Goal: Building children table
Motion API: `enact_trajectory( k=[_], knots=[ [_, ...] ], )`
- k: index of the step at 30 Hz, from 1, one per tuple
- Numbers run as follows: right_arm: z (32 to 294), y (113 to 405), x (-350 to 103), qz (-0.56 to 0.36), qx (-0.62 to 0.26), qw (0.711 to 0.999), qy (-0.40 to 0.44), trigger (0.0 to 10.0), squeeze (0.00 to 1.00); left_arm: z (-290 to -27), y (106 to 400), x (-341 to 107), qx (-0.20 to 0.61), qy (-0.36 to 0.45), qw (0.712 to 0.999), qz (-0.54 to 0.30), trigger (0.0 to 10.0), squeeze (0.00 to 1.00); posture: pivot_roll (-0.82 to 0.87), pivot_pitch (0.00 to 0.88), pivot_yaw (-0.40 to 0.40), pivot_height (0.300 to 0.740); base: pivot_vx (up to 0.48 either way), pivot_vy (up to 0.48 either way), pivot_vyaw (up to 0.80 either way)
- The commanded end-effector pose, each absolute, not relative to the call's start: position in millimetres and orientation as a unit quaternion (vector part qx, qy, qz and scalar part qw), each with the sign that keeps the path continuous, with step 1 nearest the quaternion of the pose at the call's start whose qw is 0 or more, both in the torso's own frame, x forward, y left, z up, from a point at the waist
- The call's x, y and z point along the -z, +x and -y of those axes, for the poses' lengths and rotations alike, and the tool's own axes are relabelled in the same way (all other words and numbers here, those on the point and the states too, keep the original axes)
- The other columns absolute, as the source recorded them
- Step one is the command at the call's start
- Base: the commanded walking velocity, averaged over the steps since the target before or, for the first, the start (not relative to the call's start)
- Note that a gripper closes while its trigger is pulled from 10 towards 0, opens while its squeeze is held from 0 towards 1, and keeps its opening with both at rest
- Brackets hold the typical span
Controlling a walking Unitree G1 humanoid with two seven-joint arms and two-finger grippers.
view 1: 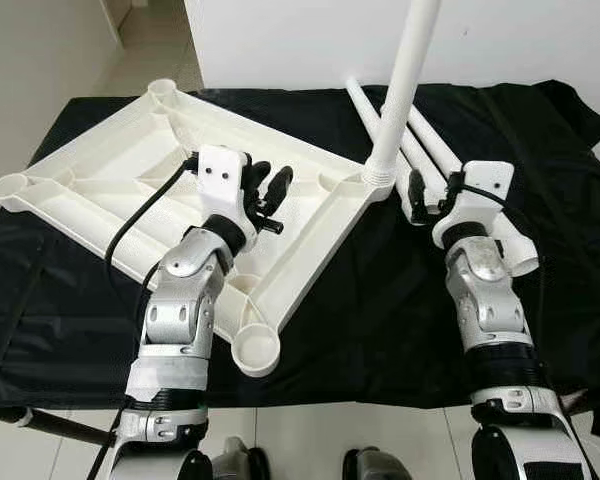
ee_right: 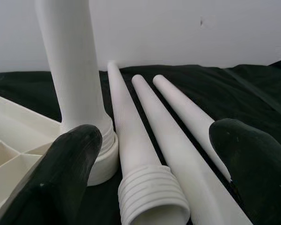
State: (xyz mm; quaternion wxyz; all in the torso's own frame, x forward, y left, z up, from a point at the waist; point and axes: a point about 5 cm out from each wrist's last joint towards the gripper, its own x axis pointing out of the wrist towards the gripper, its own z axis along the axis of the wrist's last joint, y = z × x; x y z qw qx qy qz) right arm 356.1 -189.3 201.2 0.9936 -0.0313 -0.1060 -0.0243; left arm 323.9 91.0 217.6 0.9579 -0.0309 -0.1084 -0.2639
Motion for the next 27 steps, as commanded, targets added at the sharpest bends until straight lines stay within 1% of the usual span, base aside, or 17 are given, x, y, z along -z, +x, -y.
enact_trajectory(
  k=[1, 5, 12, 13, 16, 21, 27],
  knots=[
    [192.3, 358.7, -203.1, 0.1, 0.034, 0.994, -0.035, 10.0, 0.0, -98.2, 328.1, -210.8, 0.192, -0.026, 0.977, 0.087, 10.0, 0.0, -0.14, 0.075, 0.079, 0.74, 0.0, 0.0, 0.0],
    [206.3, 354.7, -200.0, 0.089, 0.083, 0.992, -0.032, 10.0, 0.0, -99.5, 328.7, -211.9, 0.201, -0.021, 0.976, 0.087, 10.0, 0.0, -0.13, 0.08, 0.077, 0.74, 0.0, 0.0, 0.0],
    [209.8, 339.9, -185.2, 0.056, 0.115, 0.991, -0.023, 10.0, 0.0, -100.3, 323.0, -206.4, 0.201, -0.028, 0.976, 0.073, 10.0, 0.0, -0.12, 0.086, 0.065, 0.74, 0.0, 0.0, 0.0],
    [211.4, 334.0, -181.6, 0.039, 0.125, 0.991, -0.029, 10.0, 0.0, -98.3, 319.0, -206.8, 0.211, -0.022, 0.974, 0.072, 10.0, 0.0, -0.11, 0.093, 0.059, 0.74, 0.0, 0.0, 0.0],
    [211.8, 332.9, -181.1, 0.036, 0.128, 0.991, -0.031, 10.0, 0.0, -97.8, 318.2, -207.0, 0.214, -0.019, 0.974, 0.072, 10.0, 0.0, -0.11, 0.093, 0.059, 0.74, 0.0, 0.0, 0.0],
    [214.4, 326.1, -182.6, 0.015, 0.123, 0.992, -0.002, 10.0, 0.0, -99.0, 313.9, -206.8, 0.222, -0.01, 0.973, 0.067, 10.0, 0.0, -0.11, 0.092, 0.057, 0.74, 0.0, 0.0, 0.0],
    [211.1, 315.2, -178.6, -0.007, 0.109, 0.994, 0.008, 10.0, 0.0, -101.4, 313.5, -208.1, 0.217, -0.011, 0.974, 0.065, 10.0, 0.0, -0.11, 0.098, 0.055, 0.74, 0.0, 0.0, 0.0]
  ],
)
